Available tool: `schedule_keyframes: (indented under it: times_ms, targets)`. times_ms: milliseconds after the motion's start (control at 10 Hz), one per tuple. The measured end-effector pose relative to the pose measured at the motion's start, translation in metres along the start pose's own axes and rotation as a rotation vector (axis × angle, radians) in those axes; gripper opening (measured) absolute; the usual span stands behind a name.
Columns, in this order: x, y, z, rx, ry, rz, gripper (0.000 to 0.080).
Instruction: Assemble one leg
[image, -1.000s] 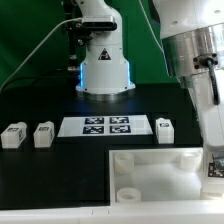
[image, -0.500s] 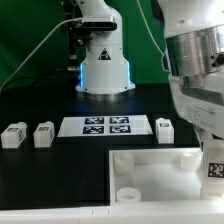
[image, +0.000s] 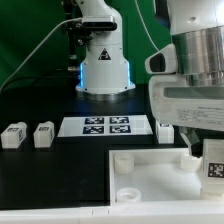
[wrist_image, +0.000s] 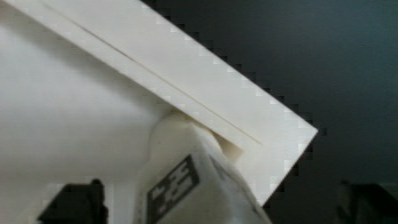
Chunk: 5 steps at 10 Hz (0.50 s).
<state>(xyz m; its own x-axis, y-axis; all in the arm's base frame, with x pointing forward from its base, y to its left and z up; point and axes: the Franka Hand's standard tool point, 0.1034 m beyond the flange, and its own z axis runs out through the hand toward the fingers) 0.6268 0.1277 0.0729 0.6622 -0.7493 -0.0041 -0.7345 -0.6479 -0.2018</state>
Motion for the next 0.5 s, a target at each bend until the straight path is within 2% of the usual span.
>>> schedule_keyframes:
  times_ms: [100,200,500]
  targets:
    - [0.0006,-0.0001,-0.0002,-0.025,0.002,-0.169,0.0649]
    - [0.0047,-0.0035,-0.0027,-0.039,0.009,-0.319,0.0649]
    - [0.0047,-0.0037,-0.0026,-0.037,0.009,-0.344,0.0623]
